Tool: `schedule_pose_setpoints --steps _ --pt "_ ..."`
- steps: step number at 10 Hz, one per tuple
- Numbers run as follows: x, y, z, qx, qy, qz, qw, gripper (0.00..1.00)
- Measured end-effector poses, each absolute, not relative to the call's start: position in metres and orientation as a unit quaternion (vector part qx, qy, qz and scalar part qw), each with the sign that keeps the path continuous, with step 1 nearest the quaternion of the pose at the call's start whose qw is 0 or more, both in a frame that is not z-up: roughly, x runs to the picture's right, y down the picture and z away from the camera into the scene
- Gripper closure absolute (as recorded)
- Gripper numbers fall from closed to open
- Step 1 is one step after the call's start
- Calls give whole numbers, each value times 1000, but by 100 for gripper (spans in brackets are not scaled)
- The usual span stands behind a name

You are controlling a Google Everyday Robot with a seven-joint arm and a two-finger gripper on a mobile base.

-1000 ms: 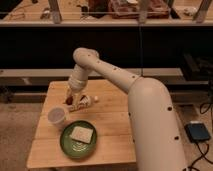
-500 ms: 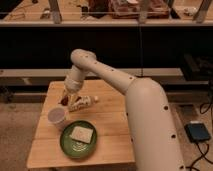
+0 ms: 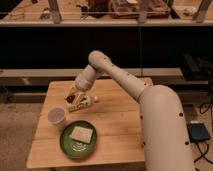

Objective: Place the pepper in the ceramic cup

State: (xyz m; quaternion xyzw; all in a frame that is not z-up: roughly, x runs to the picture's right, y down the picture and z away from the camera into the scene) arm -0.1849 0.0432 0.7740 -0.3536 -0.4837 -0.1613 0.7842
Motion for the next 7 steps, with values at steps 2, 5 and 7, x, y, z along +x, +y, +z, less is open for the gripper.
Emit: schedule_pose_setpoints --steps 2,5,7 --pt "-201 34 754 -347 -494 -170 779 84" --pt "-227 24 724 -343 -510 -189 766 84" --pt "-235 19 712 -343 -531 -187 752 84"
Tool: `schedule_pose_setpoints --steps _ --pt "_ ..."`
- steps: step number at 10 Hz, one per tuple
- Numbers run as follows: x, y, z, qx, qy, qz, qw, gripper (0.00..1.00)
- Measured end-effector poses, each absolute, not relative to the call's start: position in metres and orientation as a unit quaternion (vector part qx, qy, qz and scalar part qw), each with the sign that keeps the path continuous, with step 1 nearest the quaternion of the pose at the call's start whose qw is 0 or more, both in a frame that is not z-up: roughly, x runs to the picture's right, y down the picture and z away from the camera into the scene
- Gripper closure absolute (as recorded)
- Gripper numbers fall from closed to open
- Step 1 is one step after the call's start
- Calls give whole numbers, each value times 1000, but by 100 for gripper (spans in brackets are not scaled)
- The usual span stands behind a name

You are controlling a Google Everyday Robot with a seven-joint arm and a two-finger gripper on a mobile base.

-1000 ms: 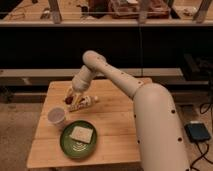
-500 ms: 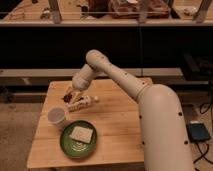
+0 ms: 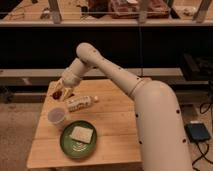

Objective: Place the pepper in the ceramic cup

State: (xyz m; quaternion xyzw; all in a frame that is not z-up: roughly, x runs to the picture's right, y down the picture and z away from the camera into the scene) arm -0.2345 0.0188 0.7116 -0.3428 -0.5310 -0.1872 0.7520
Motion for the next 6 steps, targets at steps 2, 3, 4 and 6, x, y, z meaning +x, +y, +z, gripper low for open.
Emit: schedule_pose_setpoints --steps 2,3,4,6 --pt "-241 20 699 -349 -589 -169 709 84" --pt "-248 21 690 -349 -600 -174 699 84" --pt "-256 25 678 -348 -592 -197 700 84" --pt "-267 32 667 -348 -572 -225 708 84"
